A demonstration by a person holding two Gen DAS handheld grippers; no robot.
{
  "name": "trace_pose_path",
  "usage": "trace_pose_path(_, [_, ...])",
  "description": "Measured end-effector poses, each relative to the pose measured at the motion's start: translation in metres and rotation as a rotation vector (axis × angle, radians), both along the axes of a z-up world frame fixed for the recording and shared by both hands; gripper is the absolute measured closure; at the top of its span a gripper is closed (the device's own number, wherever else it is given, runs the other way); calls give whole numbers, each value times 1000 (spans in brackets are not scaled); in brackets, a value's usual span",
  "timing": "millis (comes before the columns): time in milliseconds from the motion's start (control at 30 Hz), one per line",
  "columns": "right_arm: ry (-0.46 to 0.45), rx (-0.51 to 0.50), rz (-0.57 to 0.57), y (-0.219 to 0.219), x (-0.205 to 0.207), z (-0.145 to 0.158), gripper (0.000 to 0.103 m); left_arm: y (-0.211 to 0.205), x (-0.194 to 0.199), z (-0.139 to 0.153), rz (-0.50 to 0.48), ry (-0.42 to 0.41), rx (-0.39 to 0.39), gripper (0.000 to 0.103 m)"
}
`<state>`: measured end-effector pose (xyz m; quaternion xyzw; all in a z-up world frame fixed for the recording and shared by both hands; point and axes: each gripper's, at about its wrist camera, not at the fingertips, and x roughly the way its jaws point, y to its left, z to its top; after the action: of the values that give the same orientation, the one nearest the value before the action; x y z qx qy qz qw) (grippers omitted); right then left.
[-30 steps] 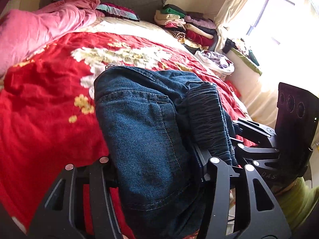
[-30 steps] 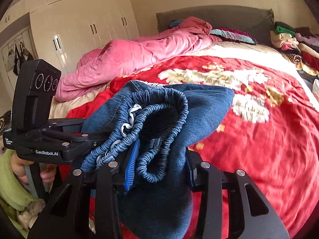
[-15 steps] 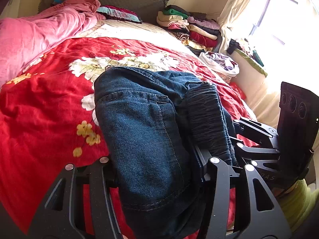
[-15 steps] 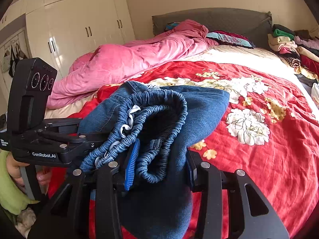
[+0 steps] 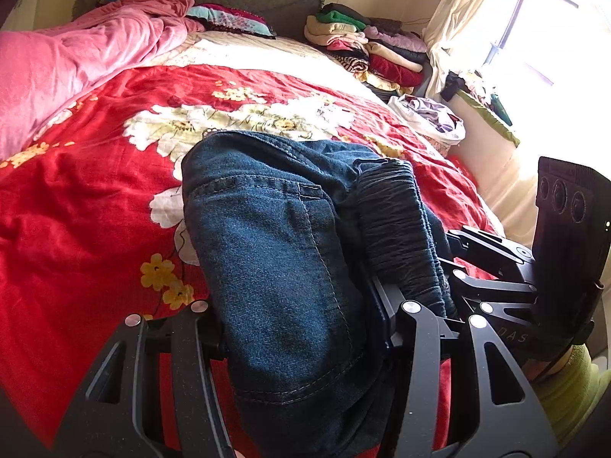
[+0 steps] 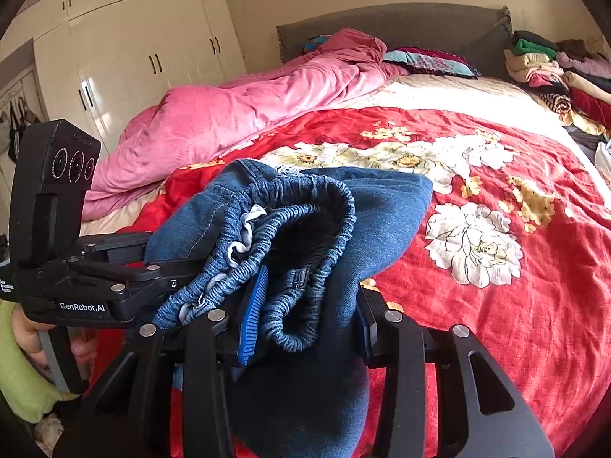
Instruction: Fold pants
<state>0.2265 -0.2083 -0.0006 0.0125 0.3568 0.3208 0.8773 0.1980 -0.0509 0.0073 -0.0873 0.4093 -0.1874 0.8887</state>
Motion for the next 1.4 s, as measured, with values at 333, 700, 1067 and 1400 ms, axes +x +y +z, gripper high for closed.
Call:
trace_pose_path(333, [85, -27, -39, -3, 10, -24, 58, 3, 6, -27, 10, 61, 6, 53])
trace_pose_path(700, [175, -46, -100, -12, 18, -50, 44, 9, 7, -50, 22, 112, -11, 46])
trace_pose_path(1067, [163, -66, -128, -11, 16, -46, 38, 9, 7, -49, 22, 112, -10, 45])
trace_pose_path(1400, [122, -105, -175, -14, 9, -36, 28, 9, 4, -45, 23, 104, 1, 39])
